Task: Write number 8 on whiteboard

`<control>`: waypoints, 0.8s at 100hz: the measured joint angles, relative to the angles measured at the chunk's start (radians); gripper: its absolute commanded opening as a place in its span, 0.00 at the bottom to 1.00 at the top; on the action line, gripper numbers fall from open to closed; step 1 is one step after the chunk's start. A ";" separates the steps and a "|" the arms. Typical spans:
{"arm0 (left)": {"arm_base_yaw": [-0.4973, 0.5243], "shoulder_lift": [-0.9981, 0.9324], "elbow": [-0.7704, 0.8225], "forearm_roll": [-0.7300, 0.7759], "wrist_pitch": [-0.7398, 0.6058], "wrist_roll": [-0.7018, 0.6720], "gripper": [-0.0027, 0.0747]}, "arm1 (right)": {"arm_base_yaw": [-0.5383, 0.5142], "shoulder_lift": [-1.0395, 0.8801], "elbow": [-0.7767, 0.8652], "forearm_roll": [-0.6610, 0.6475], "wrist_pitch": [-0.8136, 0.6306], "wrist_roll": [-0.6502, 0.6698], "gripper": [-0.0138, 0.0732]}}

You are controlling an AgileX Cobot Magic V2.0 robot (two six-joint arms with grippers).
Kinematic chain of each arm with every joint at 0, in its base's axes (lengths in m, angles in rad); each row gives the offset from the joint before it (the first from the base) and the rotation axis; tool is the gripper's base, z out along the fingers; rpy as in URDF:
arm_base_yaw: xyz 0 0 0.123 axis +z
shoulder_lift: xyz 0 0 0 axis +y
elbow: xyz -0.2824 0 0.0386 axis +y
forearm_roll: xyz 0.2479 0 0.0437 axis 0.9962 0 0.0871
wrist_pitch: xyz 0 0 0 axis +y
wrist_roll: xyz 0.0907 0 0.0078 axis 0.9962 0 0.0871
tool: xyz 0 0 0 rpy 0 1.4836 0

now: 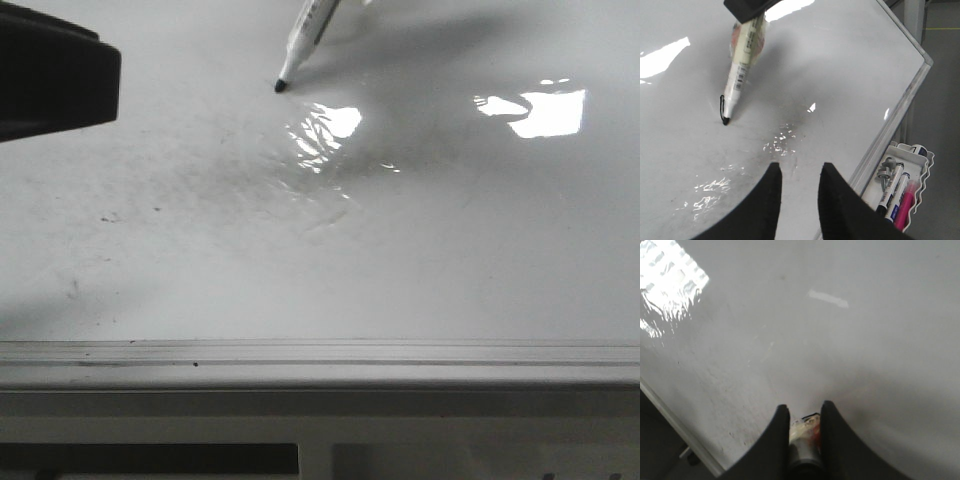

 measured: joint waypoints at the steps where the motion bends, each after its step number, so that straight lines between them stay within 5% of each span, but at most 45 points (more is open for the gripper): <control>1: 0.000 0.000 0.000 0.000 0.000 0.000 0.26 | 0.001 0.002 0.000 0.000 0.004 0.000 0.08; 33: 0.000 0.000 0.000 0.000 0.000 0.000 0.26 | -0.005 -0.058 0.002 -0.099 0.205 0.007 0.10; 55: 0.000 0.000 0.000 0.000 0.000 0.000 0.26 | 0.087 0.014 0.011 -0.084 0.132 0.007 0.10; 80: 0.000 0.000 0.000 0.000 0.000 0.000 0.26 | 0.014 -0.016 -0.053 -0.110 0.113 0.017 0.10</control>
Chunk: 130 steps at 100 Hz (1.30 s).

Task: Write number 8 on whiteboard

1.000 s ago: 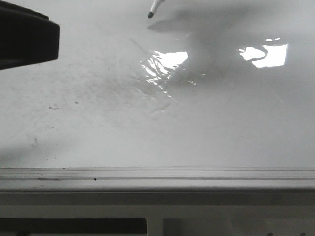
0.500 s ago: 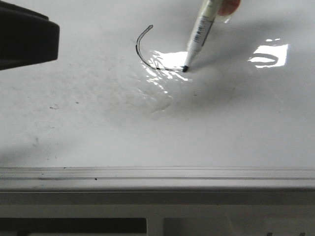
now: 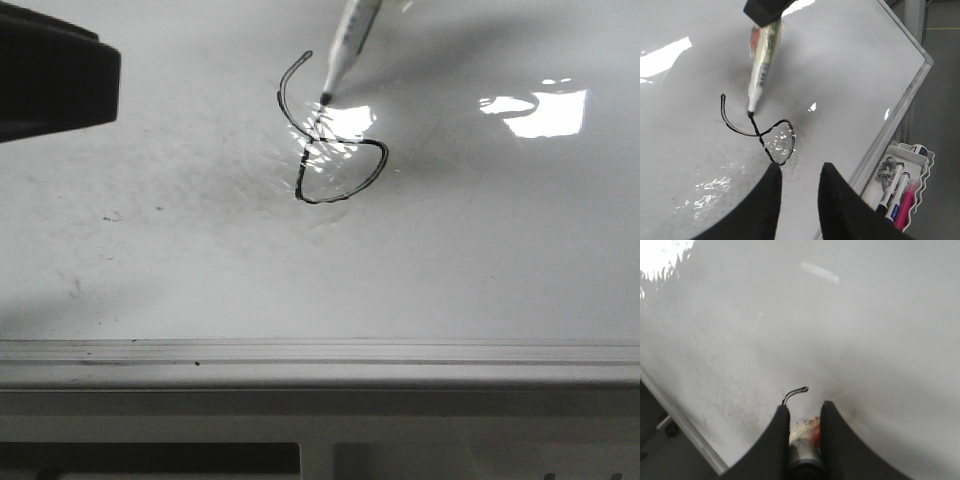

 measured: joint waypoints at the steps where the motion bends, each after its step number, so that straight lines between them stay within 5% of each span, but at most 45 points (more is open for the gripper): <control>1: 0.000 0.000 0.000 0.000 0.000 0.000 0.26 | -0.005 -0.002 0.001 -0.005 -0.002 0.000 0.10; 31: 0.000 0.011 0.000 0.000 0.000 0.000 0.27 | 0.016 0.015 -0.012 -0.013 -0.053 0.004 0.10; 57: 0.000 0.071 0.000 0.000 -0.027 0.000 0.45 | 0.104 -0.026 -0.012 -0.030 0.020 0.002 0.10; 130: 0.000 0.218 0.000 0.018 -0.189 0.000 0.44 | 0.279 0.094 -0.009 0.044 0.062 0.031 0.10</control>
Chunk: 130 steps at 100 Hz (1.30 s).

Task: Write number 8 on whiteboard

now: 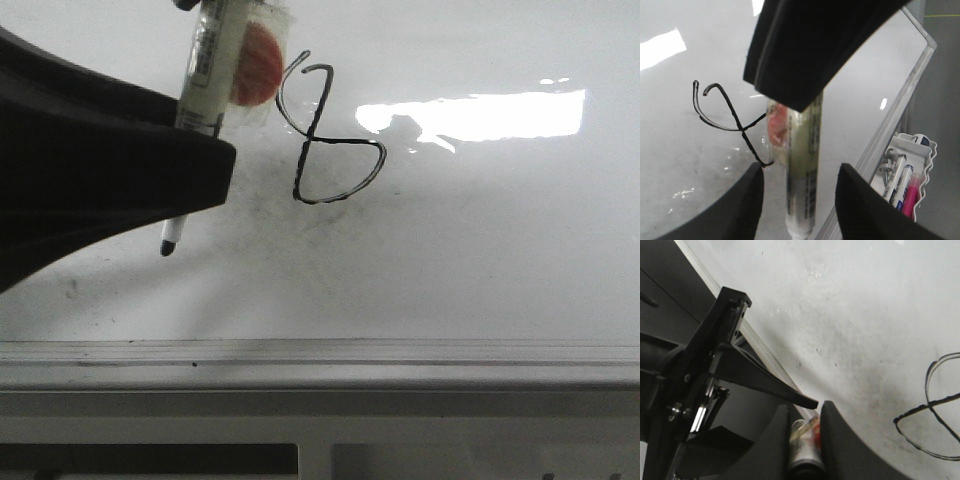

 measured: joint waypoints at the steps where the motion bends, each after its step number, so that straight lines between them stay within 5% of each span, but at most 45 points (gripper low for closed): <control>1: 0.000 0.000 0.000 0.000 0.000 0.000 0.44 | 0.000 -0.001 0.000 0.000 0.000 0.000 0.10; 13: 0.000 0.000 0.000 0.000 -0.009 0.000 0.39 | 0.000 0.017 0.000 0.009 0.000 0.002 0.10; 39: 0.000 0.000 0.000 0.000 -0.015 -0.006 0.01 | 0.000 0.022 0.000 0.013 -0.004 0.004 0.10; 56: 0.000 0.000 0.000 -0.006 -0.017 -0.014 0.01 | 0.000 0.022 0.000 0.010 -0.008 0.004 0.17; 80: 0.000 0.000 0.000 -0.004 -0.017 -0.014 0.01 | 0.000 0.022 0.000 0.013 -0.008 0.004 0.45; 97: 0.000 0.000 0.000 -0.049 -0.015 -0.012 0.01 | 0.000 0.022 0.000 0.015 -0.008 0.004 0.46; 130: 0.001 0.000 0.000 -0.528 0.033 -0.008 0.01 | 0.000 0.009 0.000 0.010 -0.025 0.004 0.46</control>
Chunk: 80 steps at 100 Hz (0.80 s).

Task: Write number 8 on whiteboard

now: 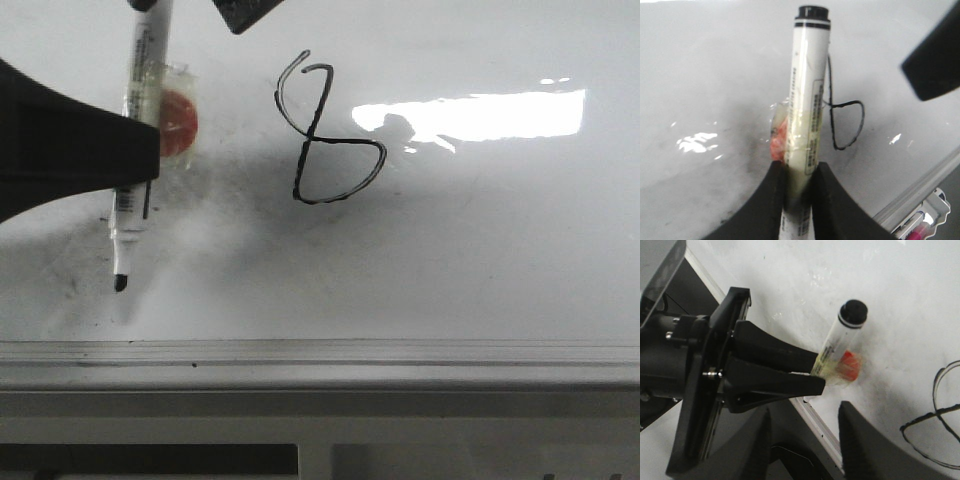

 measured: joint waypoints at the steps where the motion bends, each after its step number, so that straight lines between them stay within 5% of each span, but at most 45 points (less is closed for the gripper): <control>1: 0.000 0.000 0.000 -0.011 0.000 0.000 0.01 | 0.000 0.000 0.000 0.000 0.000 0.000 0.46; 80: 0.000 0.020 0.000 -0.126 0.048 -0.104 0.01 | 0.000 -0.008 0.000 0.000 0.010 0.000 0.46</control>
